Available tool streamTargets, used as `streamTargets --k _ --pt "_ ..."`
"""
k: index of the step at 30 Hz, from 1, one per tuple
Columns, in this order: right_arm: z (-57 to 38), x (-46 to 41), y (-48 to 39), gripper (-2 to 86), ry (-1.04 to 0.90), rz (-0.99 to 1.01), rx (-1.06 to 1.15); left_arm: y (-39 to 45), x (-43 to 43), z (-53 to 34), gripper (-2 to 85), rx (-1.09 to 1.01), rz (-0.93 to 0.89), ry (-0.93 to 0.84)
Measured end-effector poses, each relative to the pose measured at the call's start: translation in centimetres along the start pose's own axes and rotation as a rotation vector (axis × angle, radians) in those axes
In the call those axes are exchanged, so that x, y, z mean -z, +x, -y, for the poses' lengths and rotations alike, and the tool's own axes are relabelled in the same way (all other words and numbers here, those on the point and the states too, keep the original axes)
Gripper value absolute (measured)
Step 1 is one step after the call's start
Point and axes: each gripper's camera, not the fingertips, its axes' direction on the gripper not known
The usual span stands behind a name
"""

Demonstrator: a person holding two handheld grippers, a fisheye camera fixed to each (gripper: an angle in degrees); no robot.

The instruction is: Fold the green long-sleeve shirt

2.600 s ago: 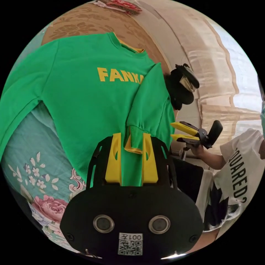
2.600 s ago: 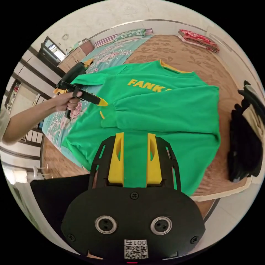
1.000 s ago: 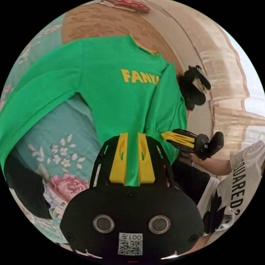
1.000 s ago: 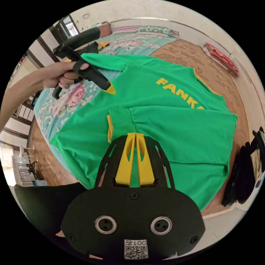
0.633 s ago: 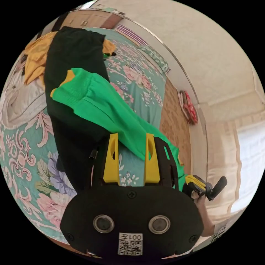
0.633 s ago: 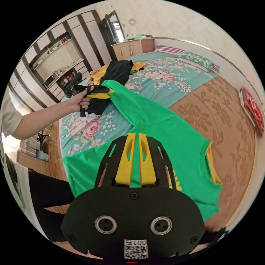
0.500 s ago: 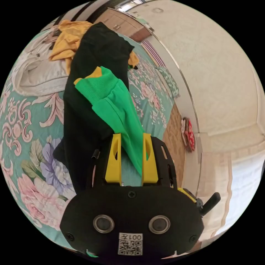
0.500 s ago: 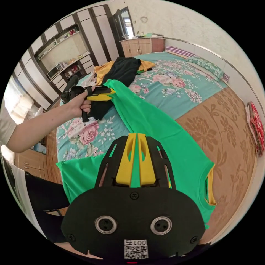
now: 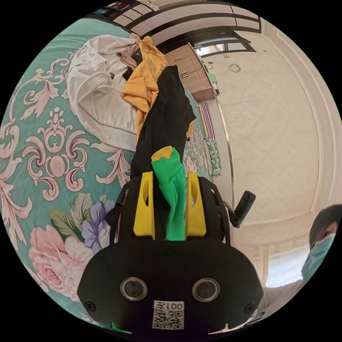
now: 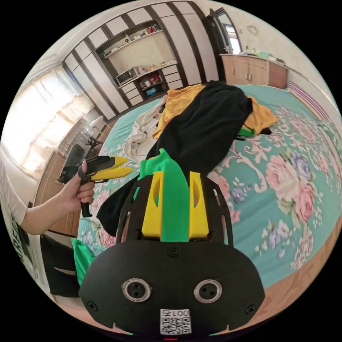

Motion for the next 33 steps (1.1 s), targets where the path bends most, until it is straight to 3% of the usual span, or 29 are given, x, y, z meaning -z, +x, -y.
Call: streamTargets --k 5,9,17,22,29,30,33 --pt "5.4 -3.8 1.3 9.5 -0.17 0.086 0.01 -1.8 -1.0 2.3 10.9 0.024 -0.013 -0.122" --pt "6.5 -2.6 1.8 5.0 -0.204 0.142 0.025 -0.5 0.3 1.9 1.4 -0.042 0.01 -0.128" --pt "2.1 9.6 1.3 1.4 0.109 0.202 0.045 5.9 4.0 -1.1 -0.9 -0.414 -0.08 -0.217" --pt "-0.7 14.6 0.3 1.1 0.229 0.238 0.031 7.4 4.5 -4.5 1.1 -0.509 -0.026 -0.248" --pt "-4.6 22.5 -4.8 1.1 0.318 0.303 0.173 9.2 0.7 -11.4 19.0 -0.549 -0.429 -0.359" --pt "-5.2 23.8 -5.5 1.1 0.326 0.297 0.179 9.4 0.5 -12.0 19.3 -0.548 -0.467 -0.369" --pt "-6.6 26.9 -7.4 1.2 0.321 0.277 0.215 11.6 1.0 -15.1 6.7 -0.665 -0.621 -0.359"
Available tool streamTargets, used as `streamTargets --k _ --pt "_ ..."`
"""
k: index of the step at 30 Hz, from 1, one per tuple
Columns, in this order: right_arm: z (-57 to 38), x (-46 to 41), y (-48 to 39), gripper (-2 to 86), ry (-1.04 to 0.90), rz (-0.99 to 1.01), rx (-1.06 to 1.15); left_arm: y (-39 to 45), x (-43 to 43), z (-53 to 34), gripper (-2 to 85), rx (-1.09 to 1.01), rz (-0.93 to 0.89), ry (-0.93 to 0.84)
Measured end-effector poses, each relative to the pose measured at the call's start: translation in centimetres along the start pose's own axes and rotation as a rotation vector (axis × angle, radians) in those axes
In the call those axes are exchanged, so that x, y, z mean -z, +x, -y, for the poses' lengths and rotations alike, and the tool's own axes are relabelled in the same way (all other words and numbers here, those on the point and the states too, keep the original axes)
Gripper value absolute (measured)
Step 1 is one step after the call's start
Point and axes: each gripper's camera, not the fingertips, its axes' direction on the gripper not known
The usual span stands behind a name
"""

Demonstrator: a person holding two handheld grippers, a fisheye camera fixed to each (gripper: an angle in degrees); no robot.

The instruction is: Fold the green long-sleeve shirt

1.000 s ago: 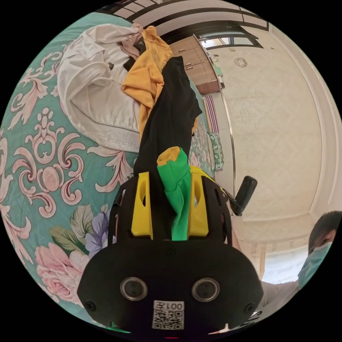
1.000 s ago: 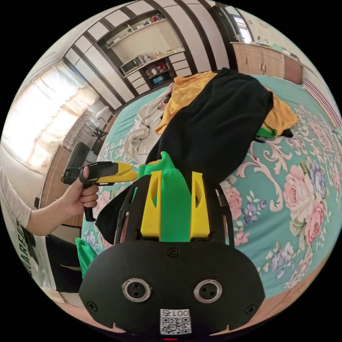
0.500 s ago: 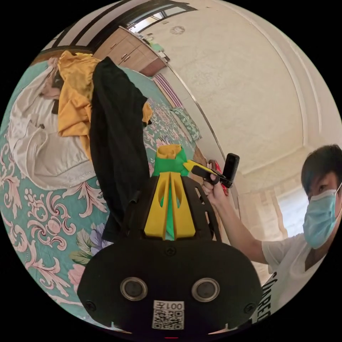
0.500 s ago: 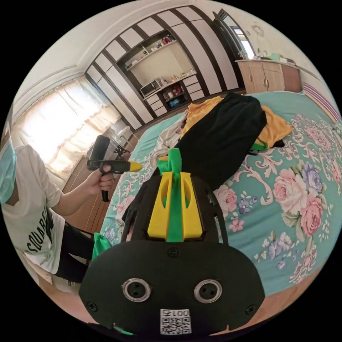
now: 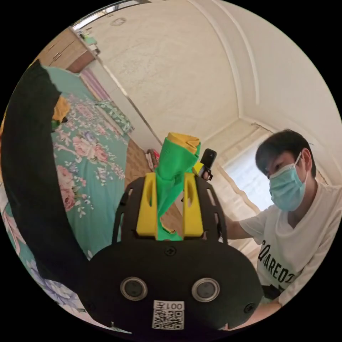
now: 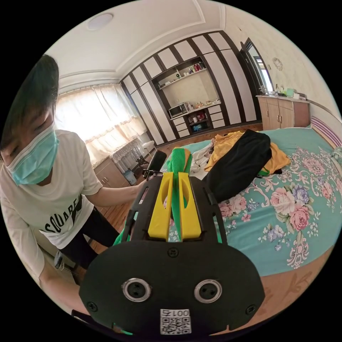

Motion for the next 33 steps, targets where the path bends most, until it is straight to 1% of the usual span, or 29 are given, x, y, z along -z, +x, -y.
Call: streamTargets --k 1,3,5,6,8,9,11,12,14,16,18,20,21,23,25,27,29,30,32,33 --pt "-0.1 0.6 -0.6 1.2 0.003 -0.004 0.006 1.5 -1.0 -0.3 2.4 -0.054 -0.015 -0.013" --pt "-0.7 3.1 -3.2 1.2 0.026 -0.025 0.017 4.0 -2.7 -0.7 0.9 -0.121 -0.011 -0.056" --pt "-1.9 5.0 -5.6 1.2 0.044 -0.065 0.026 7.8 -5.7 -1.5 0.1 -0.242 -0.013 -0.191" --pt "-3.0 6.1 -7.5 1.2 0.049 -0.099 0.021 8.8 -6.5 -1.8 0.0 -0.278 -0.008 -0.229" --pt "-5.2 7.2 -10.7 1.4 0.039 -0.165 0.012 12.9 -10.4 -4.1 -0.1 -0.432 0.002 -0.425" --pt "-6.8 7.5 -12.8 1.4 0.01 -0.216 -0.007 13.8 -11.5 -4.8 -0.1 -0.468 0.008 -0.485" --pt "-9.7 7.3 -15.6 1.5 -0.042 -0.282 -0.061 16.8 -16.2 -8.9 0.2 -0.623 0.078 -0.727" --pt "-11.7 6.8 -17.2 1.5 -0.074 -0.313 -0.104 17.3 -17.3 -10.2 0.3 -0.661 0.099 -0.782" --pt "-14.9 5.6 -19.3 1.4 -0.097 -0.334 -0.184 18.3 -21.2 -15.7 0.8 -0.803 0.169 -0.98" --pt "-17.9 4.0 -20.7 1.2 -0.106 -0.321 -0.272 18.2 -23.3 -19.7 1.4 -0.862 0.195 -1.063" --pt "-21.4 1.4 -22.0 1.1 -0.146 -0.297 -0.37 17.4 -25.0 -23.3 2.5 -0.871 0.193 -1.158" --pt "-23.4 -0.6 -22.6 1.1 -0.223 -0.297 -0.429 15.7 -26.7 -27.5 5.0 -0.905 0.23 -1.308" --pt "-24.3 -1.4 -22.7 1.1 -0.27 -0.293 -0.46 15.3 -27.0 -28.3 5.7 -0.908 0.246 -1.34" --pt "-25.1 -1.8 -22.9 1.1 -0.299 -0.277 -0.486 13.4 -27.9 -30.0 7.1 -0.86 0.294 -1.431" --pt "-25.1 -1.3 -22.7 1.3 -0.282 -0.262 -0.504 12.3 -28.2 -29.7 8.1 -0.789 0.328 -1.423" --pt "-24.6 -0.1 -21.9 1.7 -0.251 -0.306 -0.519 11.2 -28.5 -28.4 8.5 -0.692 0.357 -1.366" --pt "-24.2 0.3 -20.8 2.0 -0.23 -0.359 -0.546 8.9 -29.0 -25.6 8.9 -0.545 0.429 -1.233" --pt "-24.0 0.4 -19.9 2.1 -0.205 -0.37 -0.573 8.1 -29.1 -24.8 9.0 -0.508 0.452 -1.194" --pt "-23.7 -0.3 -18.7 1.9 -0.171 -0.38 -0.589 4.8 -29.7 -21.4 9.1 -0.374 0.534 -1.029" --pt "-23.6 -1.2 -18.1 1.7 -0.189 -0.402 -0.592 3.9 -29.9 -20.7 9.1 -0.346 0.549 -0.999"
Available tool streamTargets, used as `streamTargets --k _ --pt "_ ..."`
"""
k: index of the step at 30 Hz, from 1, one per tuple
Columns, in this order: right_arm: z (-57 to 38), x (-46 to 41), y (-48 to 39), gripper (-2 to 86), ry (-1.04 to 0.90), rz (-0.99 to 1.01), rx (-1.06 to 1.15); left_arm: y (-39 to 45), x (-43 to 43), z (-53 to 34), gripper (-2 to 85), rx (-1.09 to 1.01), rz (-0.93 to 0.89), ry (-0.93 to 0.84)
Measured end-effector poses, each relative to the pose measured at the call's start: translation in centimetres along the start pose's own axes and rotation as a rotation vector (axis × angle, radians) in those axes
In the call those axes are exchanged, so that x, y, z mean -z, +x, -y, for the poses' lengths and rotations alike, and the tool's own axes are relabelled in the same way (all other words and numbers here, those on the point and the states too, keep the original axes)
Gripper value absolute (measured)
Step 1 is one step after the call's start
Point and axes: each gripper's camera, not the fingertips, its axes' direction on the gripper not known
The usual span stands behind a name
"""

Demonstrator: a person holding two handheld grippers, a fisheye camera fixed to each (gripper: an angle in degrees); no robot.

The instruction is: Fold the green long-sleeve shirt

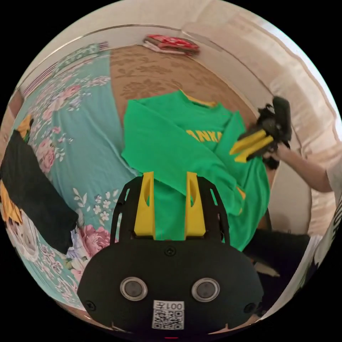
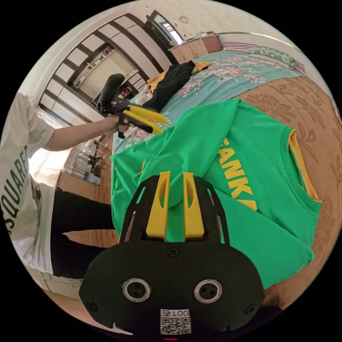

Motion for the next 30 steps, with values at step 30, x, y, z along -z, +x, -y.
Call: streamTargets --k 30 --pt "21.9 -3.2 19.3 0.8 -0.028 -0.198 -0.174 -25.7 -1.7 -3.1 -0.9 0.869 -0.334 0.282"
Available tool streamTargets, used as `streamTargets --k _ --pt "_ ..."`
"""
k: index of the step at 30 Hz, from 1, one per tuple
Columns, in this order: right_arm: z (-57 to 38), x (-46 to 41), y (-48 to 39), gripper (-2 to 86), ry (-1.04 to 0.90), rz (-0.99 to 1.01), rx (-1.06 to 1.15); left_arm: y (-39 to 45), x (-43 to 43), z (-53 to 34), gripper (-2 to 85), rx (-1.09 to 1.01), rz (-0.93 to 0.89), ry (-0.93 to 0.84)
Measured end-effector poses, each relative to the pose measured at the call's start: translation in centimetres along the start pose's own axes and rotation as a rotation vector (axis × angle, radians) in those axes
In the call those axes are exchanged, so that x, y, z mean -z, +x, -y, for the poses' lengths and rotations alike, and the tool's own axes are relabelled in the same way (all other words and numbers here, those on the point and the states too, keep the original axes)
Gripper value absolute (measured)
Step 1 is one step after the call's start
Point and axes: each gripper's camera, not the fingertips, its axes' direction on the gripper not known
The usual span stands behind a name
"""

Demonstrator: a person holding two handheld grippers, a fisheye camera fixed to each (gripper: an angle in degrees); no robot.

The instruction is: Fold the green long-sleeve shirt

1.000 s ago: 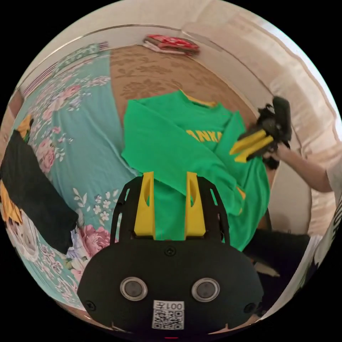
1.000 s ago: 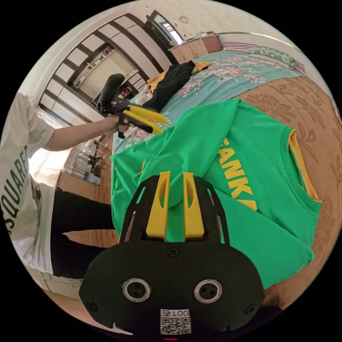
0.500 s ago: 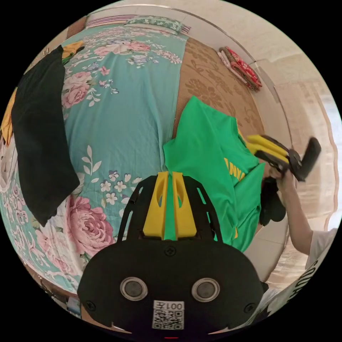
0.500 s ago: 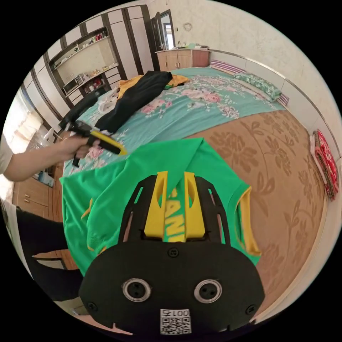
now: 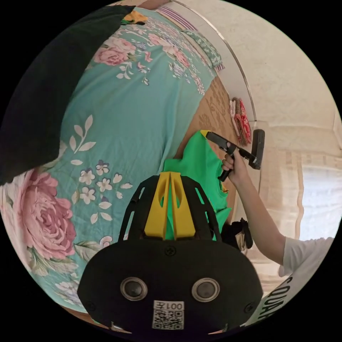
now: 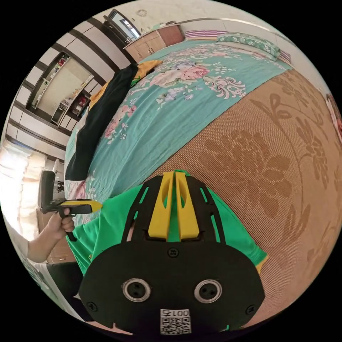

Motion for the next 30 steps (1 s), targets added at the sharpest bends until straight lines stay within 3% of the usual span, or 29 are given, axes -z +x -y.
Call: streamTargets --k 6,9,13,19,22,25,28,30 --pt "-1.2 0.8 5.0 0.6 0.057 0.125 -0.075 -5.0 3.2 0.0 -0.7 0.128 -0.093 0.046" --pt "-1.2 -0.5 5.2 0.6 0.022 0.06 -0.035 -5.6 2.9 1.4 0.2 0.107 -0.199 0.041" --pt "-1.5 -1.0 6.3 0.5 0.019 0.017 -0.016 -4.4 1.4 4.4 3.6 0.01 -0.088 -0.044" --pt "-3.0 -0.9 10.7 0.2 0.033 0.005 -0.06 -2.7 0.8 5.7 -1.0 -0.108 0.065 -0.073" --pt "-3.6 -1.5 13.4 0.2 0.04 0.047 -0.094 -3.4 2.4 4.8 -1.4 -0.074 0.025 -0.011" --pt "-4.3 -2.5 16.6 0.4 0.057 -0.05 -0.181 -5.4 2.8 4.0 -1.0 0.0 0.032 -0.017" --pt "-5.5 -2.6 18.7 0.9 0.058 0.084 -0.142 -6.9 3.7 3.4 0.9 0.012 -0.117 0.012" --pt "-8.3 -1.1 17.8 1.6 0.082 0.084 -0.037 -6.9 4.9 3.1 2.9 -0.032 -0.107 0.028"
